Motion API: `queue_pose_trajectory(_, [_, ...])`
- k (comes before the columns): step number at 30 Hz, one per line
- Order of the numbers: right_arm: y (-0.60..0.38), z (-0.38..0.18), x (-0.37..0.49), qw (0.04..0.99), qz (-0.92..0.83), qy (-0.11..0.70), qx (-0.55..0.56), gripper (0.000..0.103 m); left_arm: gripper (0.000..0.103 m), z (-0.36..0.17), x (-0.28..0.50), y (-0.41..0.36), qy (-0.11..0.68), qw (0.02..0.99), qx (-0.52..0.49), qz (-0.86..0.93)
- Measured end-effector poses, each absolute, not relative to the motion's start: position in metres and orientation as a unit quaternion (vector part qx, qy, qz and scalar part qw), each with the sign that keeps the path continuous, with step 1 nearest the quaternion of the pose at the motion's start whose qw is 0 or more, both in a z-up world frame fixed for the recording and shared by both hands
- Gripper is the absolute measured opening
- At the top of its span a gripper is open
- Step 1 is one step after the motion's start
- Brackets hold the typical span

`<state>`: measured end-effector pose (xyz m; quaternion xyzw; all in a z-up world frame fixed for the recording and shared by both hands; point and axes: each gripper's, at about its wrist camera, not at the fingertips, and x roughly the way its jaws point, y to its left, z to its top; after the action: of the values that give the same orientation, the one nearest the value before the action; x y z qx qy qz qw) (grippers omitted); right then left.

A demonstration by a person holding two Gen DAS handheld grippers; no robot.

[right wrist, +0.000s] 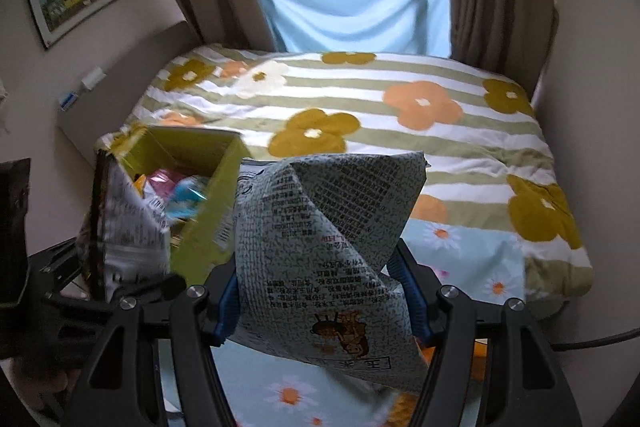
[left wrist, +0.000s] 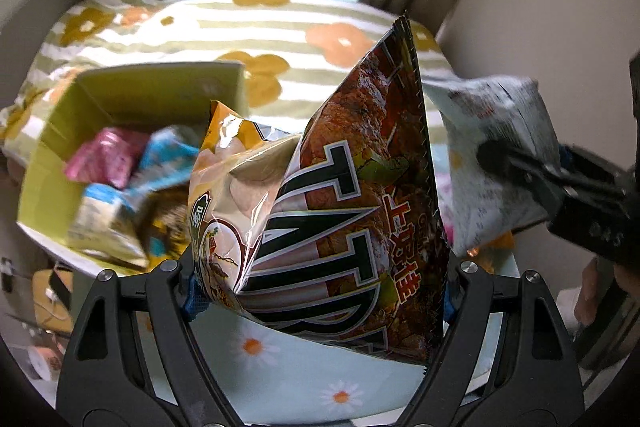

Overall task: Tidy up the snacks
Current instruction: 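Carry both bags into the yellow box and open both tools to release them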

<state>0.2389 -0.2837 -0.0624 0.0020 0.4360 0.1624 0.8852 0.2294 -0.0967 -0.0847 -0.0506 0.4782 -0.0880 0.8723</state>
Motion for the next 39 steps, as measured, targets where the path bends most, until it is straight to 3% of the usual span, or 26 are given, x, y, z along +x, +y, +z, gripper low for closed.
queue_pose_trajectory(9, [-0.198, -0.056, 0.248, 0.890, 0.179, 0.418, 0.012, 0.062, 0.081, -0.074, 0.252, 0.010, 0.468, 0.880, -0.065, -0.059])
queue_pose_trajectory(20, [-0.085, -0.085, 0.272, 0.877, 0.186, 0.443, 0.018, 0.062, 0.081, -0.114, 0.286, 0.135, 0.505, 0.861, -0.054, -0.042])
queue_pose_trajectory(28, [-0.046, -0.108, 0.273, 0.868, 0.157, 0.470, 0.028, 0.062, 0.087, -0.148, 0.305, 0.163, 0.541, 0.836, -0.032, -0.082])
queue_pose_trajectory(32, [-0.043, -0.116, 0.271, 0.863, 0.140, 0.484, 0.027, 0.062, 0.102, -0.158, 0.307, 0.169, 0.546, 0.834, -0.011, -0.086])
queue_pose_trajectory(39, [-0.044, -0.124, 0.271, 0.856, 0.142, 0.496, 0.027, 0.062, 0.102, -0.162, 0.300, 0.174, 0.552, 0.829, -0.023, -0.084])
